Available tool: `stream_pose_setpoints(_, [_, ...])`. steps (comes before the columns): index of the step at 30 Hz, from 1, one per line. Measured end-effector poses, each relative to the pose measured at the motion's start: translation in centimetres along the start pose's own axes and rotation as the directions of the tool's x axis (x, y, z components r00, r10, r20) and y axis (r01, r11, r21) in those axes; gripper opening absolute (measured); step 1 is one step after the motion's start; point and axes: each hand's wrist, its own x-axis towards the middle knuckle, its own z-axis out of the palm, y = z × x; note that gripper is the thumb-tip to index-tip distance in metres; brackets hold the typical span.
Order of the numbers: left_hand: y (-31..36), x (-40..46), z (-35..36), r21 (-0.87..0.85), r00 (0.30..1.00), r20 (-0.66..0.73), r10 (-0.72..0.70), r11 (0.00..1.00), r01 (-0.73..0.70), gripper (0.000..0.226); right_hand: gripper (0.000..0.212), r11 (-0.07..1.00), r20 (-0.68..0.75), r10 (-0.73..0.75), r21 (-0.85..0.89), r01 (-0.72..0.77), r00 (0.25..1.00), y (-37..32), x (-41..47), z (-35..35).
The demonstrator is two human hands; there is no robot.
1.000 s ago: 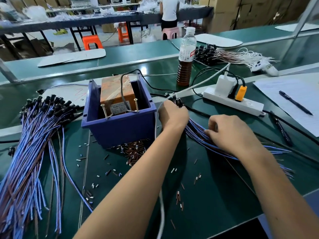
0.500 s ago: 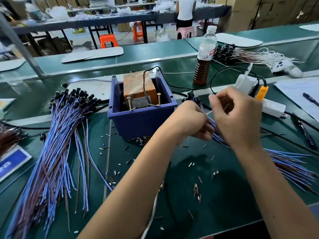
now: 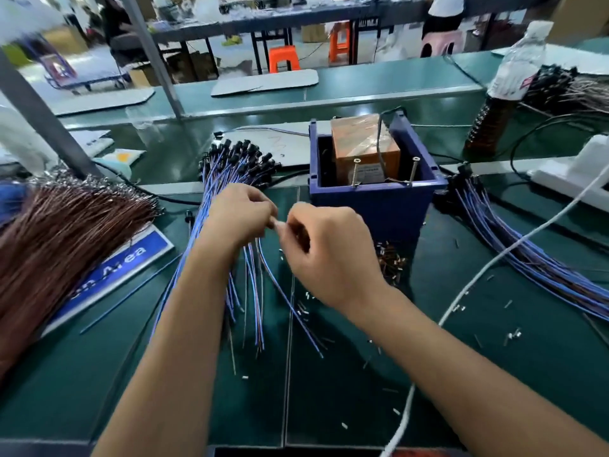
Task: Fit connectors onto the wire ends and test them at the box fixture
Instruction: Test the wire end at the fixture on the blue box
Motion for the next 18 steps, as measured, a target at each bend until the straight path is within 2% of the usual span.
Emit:
stream_pose_setpoints(1, [-0.8, 1.0, 0.2, 0.172, 0.978, -0.209, 0.026, 0.985, 0.01, 0.025, 0.024, 1.0, 0.078, 0.007, -0.026, -0.005, 0.997, -0.3, 0.5, 1.1])
stream_pose_setpoints(2, [-1.4, 1.7, 0.4, 0.328, 0.941, -0.329, 0.075, 0.944, 0.039, 0.026, 0.021, 0.999, 0.145, 0.022, -0.038, -0.017, 0.989, -0.5, 1.0, 2.2])
stream_pose_setpoints(4, [-2.4, 2.9, 0.5, 0.477, 0.92, -0.377, 0.106, 0.874, 0.095, 0.03, 0.011, 0.998, 0.216, 0.056, -0.029, -0.051, 0.975, -0.7, 1.9, 4.0])
stream_pose_setpoints(8, [-3.8, 4.4, 0.5, 0.585, 0.925, -0.372, 0.077, 0.794, 0.169, 0.029, 0.003, 0.991, 0.294, 0.132, -0.008, -0.136, 0.947, -0.8, 2.7, 6.4])
stream_pose_setpoints(10, [-4.0, 4.6, 0.4, 0.581, 0.915, -0.388, 0.108, 0.799, 0.153, 0.023, 0.007, 0.983, 0.322, 0.168, 0.018, -0.183, 0.932, -0.6, 2.8, 6.9])
stream_pose_setpoints(12, [-4.3, 4.7, 0.2, 0.518, 0.891, -0.434, 0.134, 0.847, 0.125, 0.016, 0.005, 0.979, 0.319, 0.174, 0.041, -0.197, 0.932, -0.5, 2.8, 7.1])
stream_pose_setpoints(16, [-4.5, 5.0, -0.5, 0.393, 0.885, -0.443, 0.141, 0.918, 0.051, 0.026, 0.007, 0.977, 0.263, 0.162, 0.09, -0.191, 0.951, -0.5, 2.5, 6.6])
stream_pose_setpoints(18, [-3.9, 4.5, -1.0, 0.317, 0.859, -0.483, 0.17, 0.948, -0.009, 0.025, 0.007, 0.978, 0.224, 0.152, 0.107, -0.179, 0.963, -0.6, 2.6, 6.2])
